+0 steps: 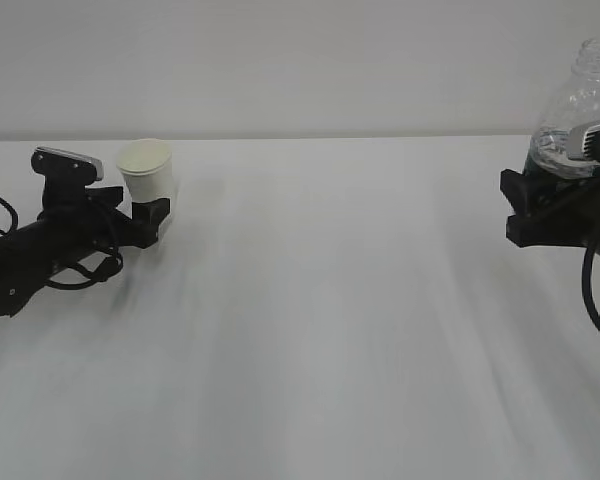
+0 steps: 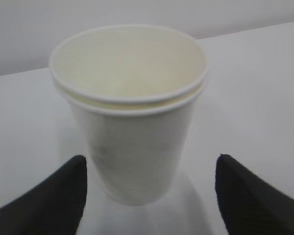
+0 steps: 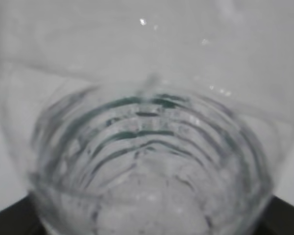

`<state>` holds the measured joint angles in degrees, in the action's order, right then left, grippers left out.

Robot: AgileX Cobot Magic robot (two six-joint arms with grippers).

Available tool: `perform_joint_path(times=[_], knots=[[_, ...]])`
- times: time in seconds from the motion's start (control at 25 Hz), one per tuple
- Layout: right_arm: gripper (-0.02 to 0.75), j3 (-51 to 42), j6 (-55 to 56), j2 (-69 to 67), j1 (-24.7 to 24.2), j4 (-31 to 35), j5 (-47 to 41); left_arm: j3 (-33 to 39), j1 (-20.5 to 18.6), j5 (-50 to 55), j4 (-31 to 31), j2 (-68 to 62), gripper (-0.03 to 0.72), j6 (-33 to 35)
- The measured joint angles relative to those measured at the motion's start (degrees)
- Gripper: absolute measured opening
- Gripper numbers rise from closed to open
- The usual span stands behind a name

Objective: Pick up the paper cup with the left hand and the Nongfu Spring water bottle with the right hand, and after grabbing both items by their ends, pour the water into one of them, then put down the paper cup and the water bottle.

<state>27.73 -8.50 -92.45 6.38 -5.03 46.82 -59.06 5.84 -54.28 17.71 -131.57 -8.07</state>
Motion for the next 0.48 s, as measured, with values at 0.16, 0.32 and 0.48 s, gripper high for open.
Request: perform_joint_path(times=[0.16, 0.32, 0.48], knots=[[0.503, 0.0, 0.0, 0.0, 0.0, -0.3, 0.0, -2.4, 0.0, 1.1, 0.1, -1.6, 0.587, -0.3], [0.504, 0.0, 0.0, 0.0, 0.0, -0.5, 0.0, -4.9, 0.0, 1.5, 0.1, -2.9, 0.587, -0.8], [0.503, 0.0, 0.0, 0.0, 0.0, -0.6, 0.0, -6.9, 0.0, 2.7, 0.0, -3.9, 0.587, -0.9]])
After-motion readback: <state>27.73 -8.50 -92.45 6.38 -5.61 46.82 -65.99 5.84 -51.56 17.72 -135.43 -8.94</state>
